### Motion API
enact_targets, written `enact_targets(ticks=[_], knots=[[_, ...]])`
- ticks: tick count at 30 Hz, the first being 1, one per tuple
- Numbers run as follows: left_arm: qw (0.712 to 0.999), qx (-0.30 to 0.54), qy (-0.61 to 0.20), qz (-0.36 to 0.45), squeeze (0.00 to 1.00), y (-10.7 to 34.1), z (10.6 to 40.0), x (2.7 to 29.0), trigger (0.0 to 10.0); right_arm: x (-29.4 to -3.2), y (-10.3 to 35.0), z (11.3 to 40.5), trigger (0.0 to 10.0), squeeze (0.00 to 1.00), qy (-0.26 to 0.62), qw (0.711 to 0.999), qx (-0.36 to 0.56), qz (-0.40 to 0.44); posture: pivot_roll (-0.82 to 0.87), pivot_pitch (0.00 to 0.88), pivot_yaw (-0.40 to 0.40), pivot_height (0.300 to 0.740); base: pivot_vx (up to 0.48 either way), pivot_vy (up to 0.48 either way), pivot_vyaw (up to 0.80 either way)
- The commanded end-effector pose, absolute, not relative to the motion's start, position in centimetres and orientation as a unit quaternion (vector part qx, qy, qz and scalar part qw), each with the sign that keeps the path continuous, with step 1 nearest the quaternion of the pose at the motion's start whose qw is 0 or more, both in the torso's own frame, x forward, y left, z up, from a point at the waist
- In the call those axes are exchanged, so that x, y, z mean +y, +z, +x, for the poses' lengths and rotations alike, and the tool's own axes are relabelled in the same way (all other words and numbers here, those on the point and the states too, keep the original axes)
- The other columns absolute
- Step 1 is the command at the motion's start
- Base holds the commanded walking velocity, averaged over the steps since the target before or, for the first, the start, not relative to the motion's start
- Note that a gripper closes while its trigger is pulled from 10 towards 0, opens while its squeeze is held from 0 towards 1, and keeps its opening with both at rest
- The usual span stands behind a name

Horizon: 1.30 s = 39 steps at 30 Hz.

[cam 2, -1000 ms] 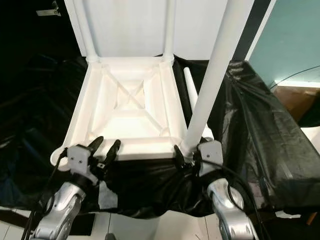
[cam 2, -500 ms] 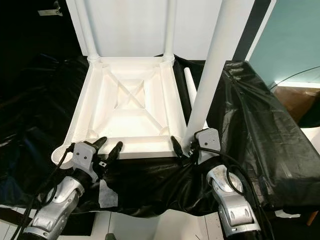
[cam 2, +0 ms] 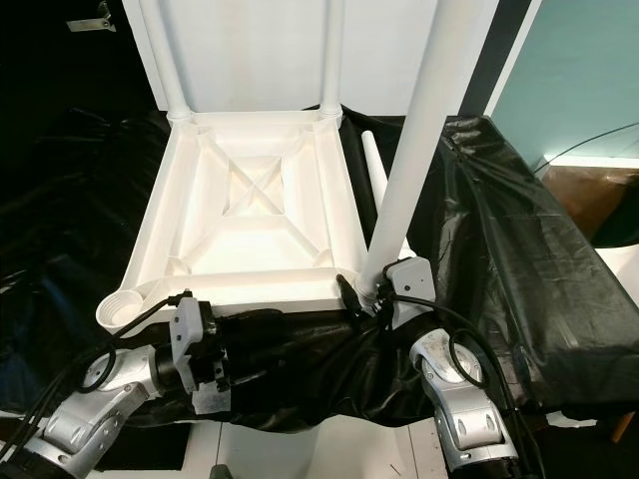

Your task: Building children table

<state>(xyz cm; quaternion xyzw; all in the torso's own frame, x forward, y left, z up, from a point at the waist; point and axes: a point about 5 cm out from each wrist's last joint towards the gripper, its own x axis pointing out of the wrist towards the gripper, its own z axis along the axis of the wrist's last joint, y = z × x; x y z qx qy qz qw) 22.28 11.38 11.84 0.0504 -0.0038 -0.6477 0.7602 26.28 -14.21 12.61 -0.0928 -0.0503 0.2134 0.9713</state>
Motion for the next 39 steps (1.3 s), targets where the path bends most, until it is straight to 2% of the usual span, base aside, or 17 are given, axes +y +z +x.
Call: enact_targets(ticks=[1,7,12,14,16,39], knots=[[0.731,0.017,-0.68,0.054,0.0,11.3,22.0,11.2,10.0,-14.0,12.3,26.3,10.0,0.0,0.22,0.97,-0.045,-0.092,-0.01,0.05,-0.046,0.74,0.0,0.0,0.0],[0.752,-0.027,-0.657,0.045,0.0,12.0,24.2,10.1,10.0,-13.8,12.5,26.6,10.0,0.0,0.219,0.97,-0.05,-0.091,-0.02,0.045,-0.034,0.74,0.0,0.0,0.0],[0.757,-0.036,-0.651,0.046,0.0,12.2,24.6,10.0,10.0,-13.7,12.5,26.6,10.0,0.0,0.218,0.971,-0.05,-0.09,-0.02,0.044,-0.031,0.74,0.0,0.0,0.0],[0.763,-0.036,-0.644,0.05,0.0,12.3,24.9,10.6,10.0,-13.1,12.2,26.4,10.0,0.0,0.215,0.972,-0.052,-0.08,0.0,0.044,0.011,0.74,0.0,0.0,0.0],[0.764,-0.034,-0.642,0.052,0.0,12.4,24.9,10.9,10.0,-12.9,12.1,26.4,10.0,0.0,0.21,0.974,-0.052,-0.073,0.01,0.05,0.013,0.74,0.0,0.0,0.0],[0.784,-0.046,-0.617,0.051,0.0,12.3,25.4,11.0,10.0,-13.0,12.2,26.8,10.0,0.0,0.215,0.972,-0.055,-0.078,0.01,0.04,-0.026,0.74,0.0,0.0,0.0]])
